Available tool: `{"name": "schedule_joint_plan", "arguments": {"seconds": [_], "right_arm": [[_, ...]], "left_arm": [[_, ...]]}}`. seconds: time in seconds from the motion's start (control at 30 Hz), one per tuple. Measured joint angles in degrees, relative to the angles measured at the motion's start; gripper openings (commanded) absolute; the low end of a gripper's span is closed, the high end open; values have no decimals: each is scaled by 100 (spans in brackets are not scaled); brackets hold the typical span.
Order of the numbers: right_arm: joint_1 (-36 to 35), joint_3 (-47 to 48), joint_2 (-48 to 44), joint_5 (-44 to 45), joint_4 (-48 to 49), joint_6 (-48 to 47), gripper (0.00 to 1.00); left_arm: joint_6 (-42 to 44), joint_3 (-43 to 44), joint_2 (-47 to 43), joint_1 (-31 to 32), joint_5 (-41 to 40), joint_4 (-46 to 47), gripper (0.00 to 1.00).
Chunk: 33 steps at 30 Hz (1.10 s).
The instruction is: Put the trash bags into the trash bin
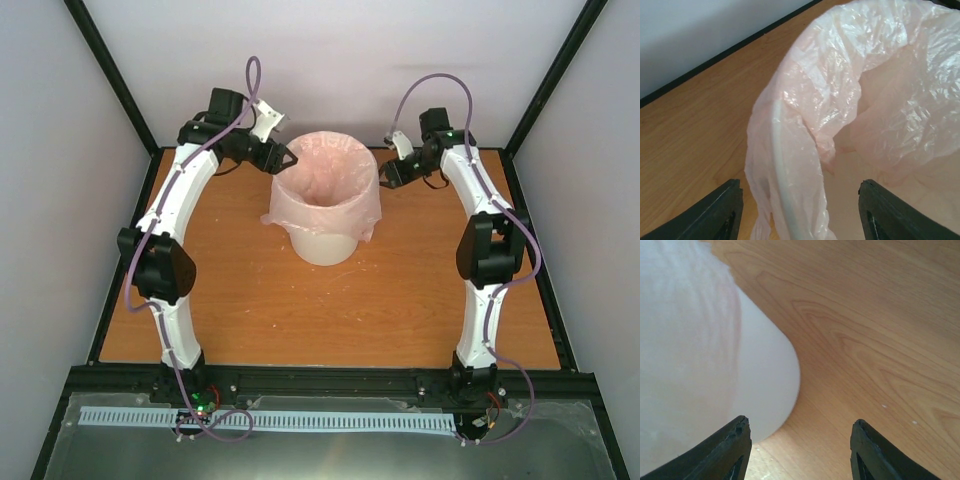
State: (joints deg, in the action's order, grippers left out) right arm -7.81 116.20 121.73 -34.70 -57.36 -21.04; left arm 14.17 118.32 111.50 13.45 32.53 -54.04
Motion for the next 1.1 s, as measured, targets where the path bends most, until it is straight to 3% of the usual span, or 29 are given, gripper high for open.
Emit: {"name": "schedule_joint_plan", "arguments": {"seconds": [0.23, 0.5, 0.7, 0.83, 1.1], "right_arm": [[-229, -439, -155, -546, -74, -20, 55], [-745, -1593, -1228, -651, -136, 101, 56], [-1132, -2334, -2006, -798, -240, 98, 56], [-994, -2474, -2107, -728, -363, 37, 56], [-74, -2166, -2420, -186, -542, -317, 59]], "left_arm": [[118, -402, -238, 0, 450, -195, 61], [223, -1182, -929, -52, 505, -509, 62], [326, -2044, -1731, -46, 490, -673, 82], [363, -2153, -1996, -42, 46, -772, 82], [1025, -1615, -2339, 46, -476, -761, 70]]}}
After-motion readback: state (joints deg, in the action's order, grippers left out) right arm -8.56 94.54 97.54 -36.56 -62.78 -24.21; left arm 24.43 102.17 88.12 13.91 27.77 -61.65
